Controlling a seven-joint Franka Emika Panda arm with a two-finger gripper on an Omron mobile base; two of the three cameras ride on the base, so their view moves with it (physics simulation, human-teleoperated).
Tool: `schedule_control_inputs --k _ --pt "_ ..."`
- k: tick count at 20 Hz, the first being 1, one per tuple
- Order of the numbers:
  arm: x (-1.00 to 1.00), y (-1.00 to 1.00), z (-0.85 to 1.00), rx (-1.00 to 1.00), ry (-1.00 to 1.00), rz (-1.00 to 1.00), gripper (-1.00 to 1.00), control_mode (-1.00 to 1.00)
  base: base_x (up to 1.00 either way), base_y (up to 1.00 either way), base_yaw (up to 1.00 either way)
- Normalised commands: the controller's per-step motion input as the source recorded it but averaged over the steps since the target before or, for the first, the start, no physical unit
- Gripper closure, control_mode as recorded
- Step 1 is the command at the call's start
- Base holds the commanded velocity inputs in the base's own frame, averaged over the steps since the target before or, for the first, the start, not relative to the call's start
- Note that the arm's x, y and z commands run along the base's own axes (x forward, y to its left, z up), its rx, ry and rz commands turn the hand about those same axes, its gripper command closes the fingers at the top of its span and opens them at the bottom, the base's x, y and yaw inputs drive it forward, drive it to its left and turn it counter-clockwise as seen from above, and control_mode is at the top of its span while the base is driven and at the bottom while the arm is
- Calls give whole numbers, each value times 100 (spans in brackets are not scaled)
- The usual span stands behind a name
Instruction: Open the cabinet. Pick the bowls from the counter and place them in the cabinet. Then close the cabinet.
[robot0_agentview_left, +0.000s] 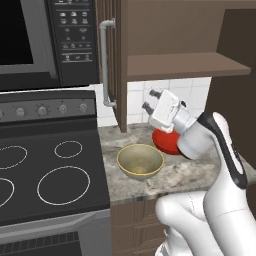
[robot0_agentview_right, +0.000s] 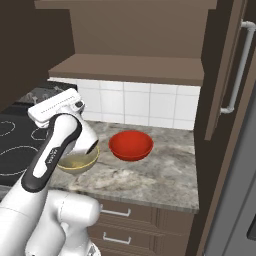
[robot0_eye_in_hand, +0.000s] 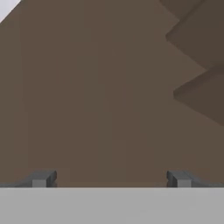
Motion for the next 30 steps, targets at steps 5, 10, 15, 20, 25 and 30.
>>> schedule_control_inputs --k 5,10,15,20,25,30 --pt "-32 -27 1 23 42 -5 -100 -100 0 0 0" --pt "-47 -19 0 20 52 -4 -100 -100 0 0 0" --pt "-36 -27 2 15 63 -5 -100 -100 0 0 0" --pt "-27 -34 3 9 54 0 -100 -100 0 0 0" --pt "-24 -23 0 0 39 0 -100 -100 0 0 0" --pt "-25 -19 3 0 35 -4 -100 -100 0 0 0"
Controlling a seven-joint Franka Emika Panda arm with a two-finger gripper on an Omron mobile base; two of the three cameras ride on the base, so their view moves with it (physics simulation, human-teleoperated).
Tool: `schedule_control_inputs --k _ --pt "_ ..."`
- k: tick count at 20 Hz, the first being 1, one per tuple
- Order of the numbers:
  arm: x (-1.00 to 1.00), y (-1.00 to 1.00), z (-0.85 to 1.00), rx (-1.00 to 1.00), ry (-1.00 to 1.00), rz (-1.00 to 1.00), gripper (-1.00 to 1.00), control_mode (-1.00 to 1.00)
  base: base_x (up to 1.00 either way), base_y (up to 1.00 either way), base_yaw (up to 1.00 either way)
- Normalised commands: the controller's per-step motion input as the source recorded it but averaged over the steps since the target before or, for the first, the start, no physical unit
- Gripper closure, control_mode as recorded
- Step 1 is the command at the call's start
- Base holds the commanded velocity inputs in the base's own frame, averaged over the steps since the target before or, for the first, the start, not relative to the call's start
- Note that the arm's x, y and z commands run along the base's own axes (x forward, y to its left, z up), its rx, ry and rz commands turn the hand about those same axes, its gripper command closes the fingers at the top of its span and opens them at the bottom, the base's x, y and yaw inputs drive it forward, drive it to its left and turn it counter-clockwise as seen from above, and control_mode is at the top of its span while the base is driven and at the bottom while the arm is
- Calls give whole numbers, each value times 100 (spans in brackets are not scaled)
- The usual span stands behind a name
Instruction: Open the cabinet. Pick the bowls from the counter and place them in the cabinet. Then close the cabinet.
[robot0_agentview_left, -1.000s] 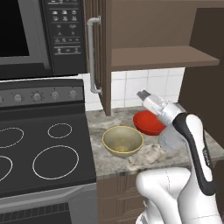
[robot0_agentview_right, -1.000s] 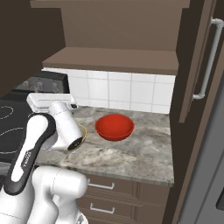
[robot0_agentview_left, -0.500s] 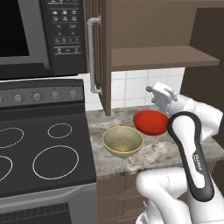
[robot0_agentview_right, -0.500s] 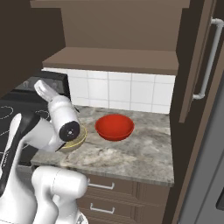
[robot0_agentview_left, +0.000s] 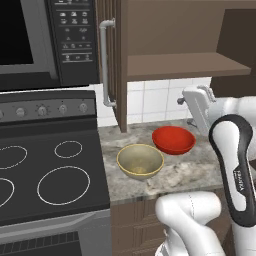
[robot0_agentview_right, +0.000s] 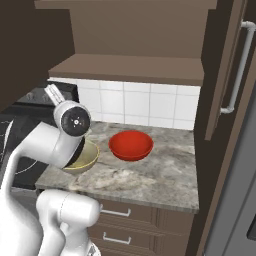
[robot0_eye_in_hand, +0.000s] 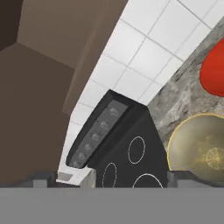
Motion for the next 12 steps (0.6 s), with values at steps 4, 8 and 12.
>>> schedule_control_inputs --k 4,8,12 --pt "-24 -38 -22 0 21 -4 -100 -100 0 0 0" --pt "-26 -58 -28 0 11 0 -100 -100 0 0 0" --pt "-39 -35 -8 0 15 0 -100 -100 0 0 0"
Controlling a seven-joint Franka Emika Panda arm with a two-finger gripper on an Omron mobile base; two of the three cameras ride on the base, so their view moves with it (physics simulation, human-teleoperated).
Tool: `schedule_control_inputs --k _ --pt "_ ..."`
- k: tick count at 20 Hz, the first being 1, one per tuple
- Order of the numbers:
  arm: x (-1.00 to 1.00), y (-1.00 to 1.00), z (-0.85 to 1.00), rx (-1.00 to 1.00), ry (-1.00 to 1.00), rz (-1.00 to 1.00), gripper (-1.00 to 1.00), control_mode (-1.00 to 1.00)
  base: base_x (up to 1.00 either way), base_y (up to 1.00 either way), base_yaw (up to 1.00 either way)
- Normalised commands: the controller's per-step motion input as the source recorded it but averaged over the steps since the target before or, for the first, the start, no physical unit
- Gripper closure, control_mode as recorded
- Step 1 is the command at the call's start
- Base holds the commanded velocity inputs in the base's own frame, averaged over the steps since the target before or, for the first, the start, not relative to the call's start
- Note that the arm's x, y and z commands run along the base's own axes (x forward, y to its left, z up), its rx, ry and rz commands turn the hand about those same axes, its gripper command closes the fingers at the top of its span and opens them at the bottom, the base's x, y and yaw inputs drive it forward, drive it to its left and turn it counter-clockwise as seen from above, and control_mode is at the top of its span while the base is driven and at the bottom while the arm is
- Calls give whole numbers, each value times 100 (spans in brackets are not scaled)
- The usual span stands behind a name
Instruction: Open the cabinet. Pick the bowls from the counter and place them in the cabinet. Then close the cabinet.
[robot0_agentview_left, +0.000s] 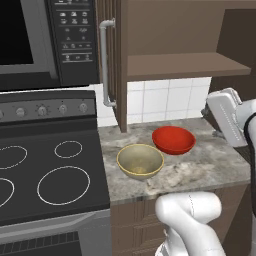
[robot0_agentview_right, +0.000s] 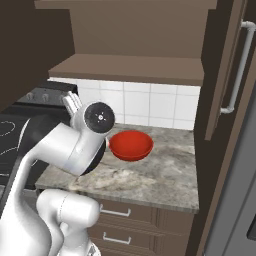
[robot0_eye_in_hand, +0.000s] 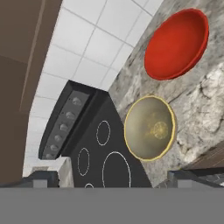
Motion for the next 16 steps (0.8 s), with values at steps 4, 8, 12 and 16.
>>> schedule_control_inputs --k 4,8,12,16 --pt "-25 -2 -10 -5 15 0 -100 -100 0 0 0" --pt "0 -2 -29 -7 18 0 -100 -100 0 0 0" --pt "0 -13 -37 -9 16 1 -100 -100 0 0 0" --pt "0 -23 -52 -9 12 4 -100 -100 0 0 0"
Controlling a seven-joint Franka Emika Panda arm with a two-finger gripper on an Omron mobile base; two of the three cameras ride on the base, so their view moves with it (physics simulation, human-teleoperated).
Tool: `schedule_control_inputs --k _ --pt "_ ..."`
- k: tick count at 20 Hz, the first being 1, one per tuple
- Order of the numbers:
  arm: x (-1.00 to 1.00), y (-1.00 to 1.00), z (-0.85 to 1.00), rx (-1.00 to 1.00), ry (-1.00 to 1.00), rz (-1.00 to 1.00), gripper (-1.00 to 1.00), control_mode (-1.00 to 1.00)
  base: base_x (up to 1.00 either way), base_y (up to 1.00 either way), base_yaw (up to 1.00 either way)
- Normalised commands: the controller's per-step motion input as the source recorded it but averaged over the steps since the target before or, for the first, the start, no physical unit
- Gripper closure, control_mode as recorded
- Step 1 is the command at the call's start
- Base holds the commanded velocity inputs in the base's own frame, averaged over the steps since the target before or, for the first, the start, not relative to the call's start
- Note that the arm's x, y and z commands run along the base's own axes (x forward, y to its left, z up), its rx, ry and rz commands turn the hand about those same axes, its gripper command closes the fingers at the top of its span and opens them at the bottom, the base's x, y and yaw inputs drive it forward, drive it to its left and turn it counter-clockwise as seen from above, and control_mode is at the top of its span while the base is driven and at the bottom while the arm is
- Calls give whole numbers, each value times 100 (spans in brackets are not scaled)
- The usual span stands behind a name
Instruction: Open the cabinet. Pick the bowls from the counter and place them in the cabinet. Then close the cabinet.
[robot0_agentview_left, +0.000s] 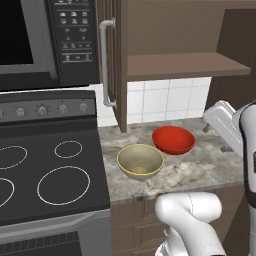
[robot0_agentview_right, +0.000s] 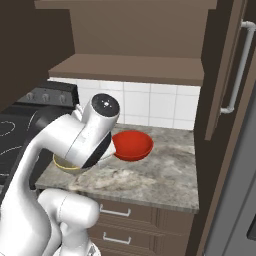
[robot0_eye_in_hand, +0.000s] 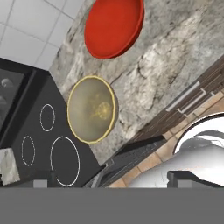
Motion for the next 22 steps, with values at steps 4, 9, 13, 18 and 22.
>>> schedule_control_inputs --k 4,9,13,18,22 --pt "0 0 -38 -16 4 2 -100 -100 0 0 0" --pt "5 -1 -34 -17 0 10 -100 -100 0 0 0" --pt "13 -10 -33 -11 0 15 -100 -100 0 0 0" --pt "22 -11 -32 -2 2 18 -100 -100 0 0 0" --pt "31 -3 -22 0 -3 19 -100 -100 0 0 0"
